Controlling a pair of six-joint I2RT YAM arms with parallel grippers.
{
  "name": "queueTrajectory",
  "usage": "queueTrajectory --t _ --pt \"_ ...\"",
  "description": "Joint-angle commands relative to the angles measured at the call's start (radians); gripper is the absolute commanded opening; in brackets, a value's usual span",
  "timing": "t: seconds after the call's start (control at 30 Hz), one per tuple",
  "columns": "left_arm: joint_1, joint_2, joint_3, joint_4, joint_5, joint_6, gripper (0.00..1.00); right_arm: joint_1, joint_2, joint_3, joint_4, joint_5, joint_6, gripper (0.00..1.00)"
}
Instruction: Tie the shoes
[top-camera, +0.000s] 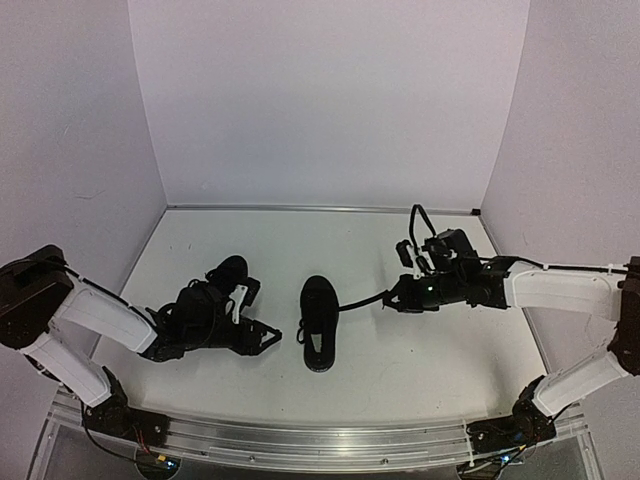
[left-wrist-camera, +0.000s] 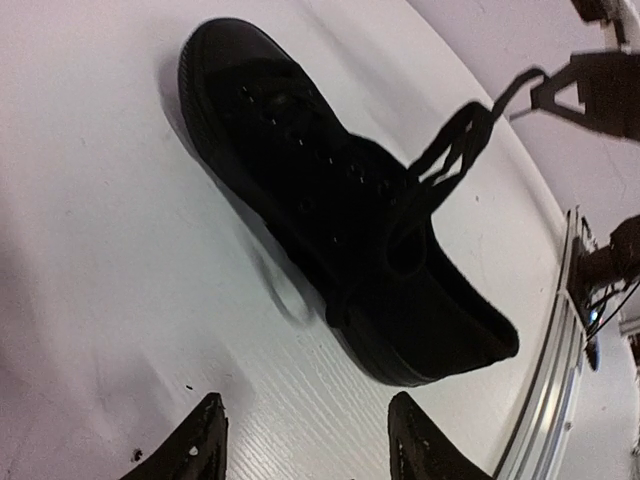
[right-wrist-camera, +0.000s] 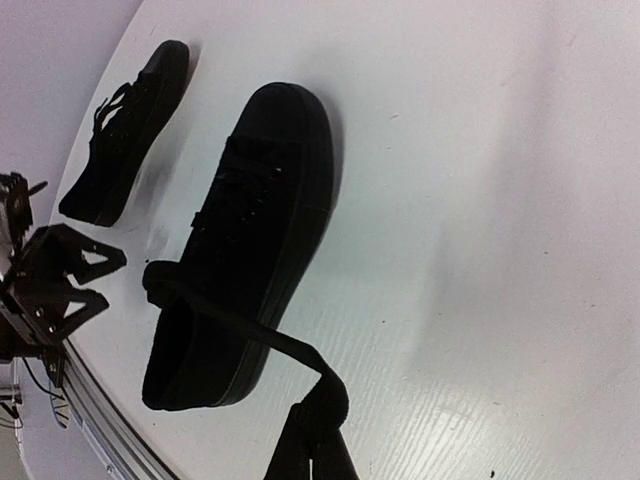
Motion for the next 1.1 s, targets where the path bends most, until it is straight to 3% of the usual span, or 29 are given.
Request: queueTrajectory --t 0.0,0.37,0.73,0.93,1.07 --pt "-0.02 0.104 0.046 0.136 0.018 0.128 0.51 -0.021 -0.05 -0.004 -0.029 0.05 0.015 0.0" --pt "-0.059 0.326 0.13 0.326 0.071 0.158 0.44 -0.042 -0.07 -0.008 -0.058 0.053 0.011 0.0" --pt "-0.058 0.386 0.178 0.33 0.001 0.138 0.27 -0.047 -0.08 -0.012 -0.069 0.051 0.012 0.0" --pt "-0.057 0.33 0.167 0.253 -0.045 0.127 0.01 -0.048 -0.086 -0.016 -0.075 0.059 0.018 0.0" --pt "-0.057 0.168 0.128 0.082 -0.13 0.127 0.0 -0.053 -0.097 -0.025 -0.088 0.084 0.026 0.0"
